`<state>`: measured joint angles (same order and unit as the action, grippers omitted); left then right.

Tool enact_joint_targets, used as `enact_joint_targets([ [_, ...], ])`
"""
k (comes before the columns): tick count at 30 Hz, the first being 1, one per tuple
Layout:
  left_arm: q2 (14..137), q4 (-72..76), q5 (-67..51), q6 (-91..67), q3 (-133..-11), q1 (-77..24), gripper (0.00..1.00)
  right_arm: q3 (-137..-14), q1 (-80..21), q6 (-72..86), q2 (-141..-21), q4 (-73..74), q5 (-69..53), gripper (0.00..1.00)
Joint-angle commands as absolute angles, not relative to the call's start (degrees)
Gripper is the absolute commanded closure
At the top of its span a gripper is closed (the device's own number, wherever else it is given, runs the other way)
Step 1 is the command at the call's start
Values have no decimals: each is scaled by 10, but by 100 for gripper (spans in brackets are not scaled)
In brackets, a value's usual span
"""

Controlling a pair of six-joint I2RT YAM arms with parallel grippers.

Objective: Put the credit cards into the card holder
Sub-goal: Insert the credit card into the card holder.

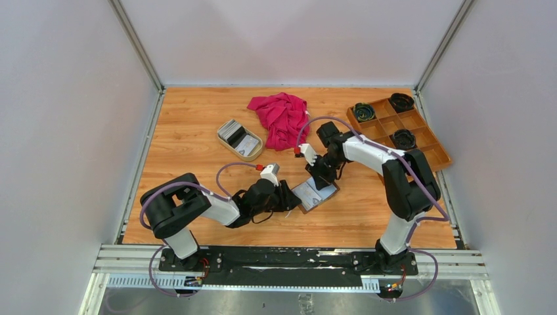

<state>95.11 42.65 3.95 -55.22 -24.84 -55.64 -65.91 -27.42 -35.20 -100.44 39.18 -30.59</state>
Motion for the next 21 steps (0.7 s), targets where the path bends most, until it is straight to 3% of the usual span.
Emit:
enact_joint_targets([
  [1, 971, 385, 53, -534, -230, -558, 55, -654, -286, -361, -1020, 414, -284, 91],
  [21, 1001, 411, 29, -537, -239, -558, 58, -663, -331, -353, -1043, 424, -327, 92],
])
